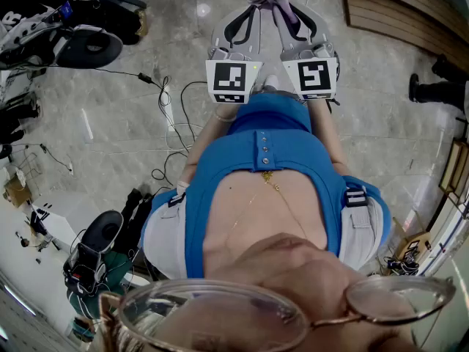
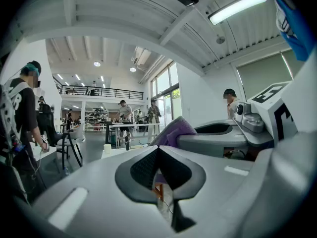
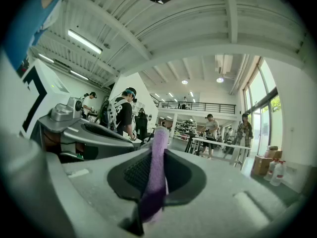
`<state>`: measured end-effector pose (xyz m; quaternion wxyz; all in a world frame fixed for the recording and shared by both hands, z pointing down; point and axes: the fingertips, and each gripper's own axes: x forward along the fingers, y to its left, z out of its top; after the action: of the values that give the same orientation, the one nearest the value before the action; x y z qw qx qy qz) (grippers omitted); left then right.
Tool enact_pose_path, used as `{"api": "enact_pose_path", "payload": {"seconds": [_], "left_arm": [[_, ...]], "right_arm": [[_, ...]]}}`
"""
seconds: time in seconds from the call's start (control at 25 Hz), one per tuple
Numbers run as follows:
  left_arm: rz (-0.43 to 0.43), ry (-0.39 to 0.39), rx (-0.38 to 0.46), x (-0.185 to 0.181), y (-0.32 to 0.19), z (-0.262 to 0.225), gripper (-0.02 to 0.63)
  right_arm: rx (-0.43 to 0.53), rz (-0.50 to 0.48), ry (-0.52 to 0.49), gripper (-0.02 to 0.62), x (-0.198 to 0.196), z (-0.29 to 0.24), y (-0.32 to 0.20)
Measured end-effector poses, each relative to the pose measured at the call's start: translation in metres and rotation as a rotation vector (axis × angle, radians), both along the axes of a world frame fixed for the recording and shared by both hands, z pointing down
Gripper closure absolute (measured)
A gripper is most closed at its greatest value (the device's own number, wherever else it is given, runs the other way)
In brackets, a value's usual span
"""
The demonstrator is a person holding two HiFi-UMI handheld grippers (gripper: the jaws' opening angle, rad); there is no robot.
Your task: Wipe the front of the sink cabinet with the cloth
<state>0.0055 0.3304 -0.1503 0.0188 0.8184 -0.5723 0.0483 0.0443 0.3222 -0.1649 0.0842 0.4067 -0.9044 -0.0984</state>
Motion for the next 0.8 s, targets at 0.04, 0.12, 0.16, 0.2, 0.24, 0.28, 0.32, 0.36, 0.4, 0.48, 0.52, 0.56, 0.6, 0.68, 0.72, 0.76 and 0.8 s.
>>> {"api": "enact_pose_path", "payload": {"seconds": [0.04, 0.12, 0.16, 0.2, 0.24, 0.28, 0.32, 0.36, 0.4, 0.48, 0.52, 0.56, 0.6, 0.68, 0.72, 0.76, 0.8], "left_arm": [[-0.003, 0.002, 0.003, 0.000, -0.003, 0.001, 0.604], [-0.008, 0.008, 0.003, -0.001, -0.007, 0.005, 0.604], [-0.009, 0.012, -0.001, -0.001, -0.009, 0.007, 0.604], [-0.010, 0.015, -0.006, -0.001, -0.011, 0.010, 0.604], [-0.010, 0.017, -0.011, -0.002, -0.014, 0.012, 0.604], [-0.009, 0.018, -0.015, -0.002, -0.018, 0.014, 0.604], [-0.008, 0.019, -0.019, -0.003, -0.023, 0.015, 0.604], [-0.008, 0.021, -0.022, -0.005, -0.029, 0.017, 0.604], [-0.010, 0.025, -0.024, -0.008, -0.037, 0.019, 0.604], [-0.011, 0.031, -0.029, -0.016, -0.055, 0.024, 0.604], [-0.011, 0.035, -0.031, -0.022, -0.066, 0.026, 0.604], [-0.012, 0.038, -0.031, -0.028, -0.078, 0.027, 0.604], [-0.011, 0.040, -0.031, -0.035, -0.092, 0.029, 0.604], [-0.008, 0.041, -0.033, -0.052, -0.122, 0.031, 0.604], [-0.005, 0.041, -0.035, -0.061, -0.137, 0.032, 0.604], [0.000, 0.043, -0.035, -0.070, -0.153, 0.033, 0.604], [0.007, 0.045, -0.033, -0.078, -0.169, 0.033, 0.604]], "right_arm": [[-0.005, -0.002, -0.010, 0.543, 0.001, 0.001, -0.002], [-0.023, -0.002, -0.027, 0.541, 0.004, 0.006, -0.007], [-0.038, 0.000, -0.032, 0.540, 0.005, 0.010, -0.009], [-0.054, 0.003, -0.035, 0.540, 0.007, 0.014, -0.012], [-0.068, 0.006, -0.036, 0.540, 0.009, 0.017, -0.015], [-0.077, 0.010, -0.036, 0.540, 0.011, 0.019, -0.020], [-0.083, 0.015, -0.036, 0.541, 0.013, 0.021, -0.025], [-0.085, 0.021, -0.035, 0.540, 0.014, 0.023, -0.031], [-0.086, 0.028, -0.034, 0.540, 0.015, 0.024, -0.038], [-0.089, 0.047, -0.034, 0.540, 0.015, 0.027, -0.056], [-0.092, 0.058, -0.035, 0.540, 0.014, 0.029, -0.067], [-0.094, 0.068, -0.034, 0.540, 0.012, 0.030, -0.078], [-0.093, 0.077, -0.033, 0.540, 0.009, 0.031, -0.092], [-0.087, 0.099, -0.031, 0.540, -0.001, 0.032, -0.120], [-0.082, 0.112, -0.030, 0.540, -0.007, 0.032, -0.135], [-0.078, 0.124, -0.025, 0.540, -0.013, 0.032, -0.150], [-0.075, 0.134, -0.018, 0.540, -0.020, 0.032, -0.165]]}}
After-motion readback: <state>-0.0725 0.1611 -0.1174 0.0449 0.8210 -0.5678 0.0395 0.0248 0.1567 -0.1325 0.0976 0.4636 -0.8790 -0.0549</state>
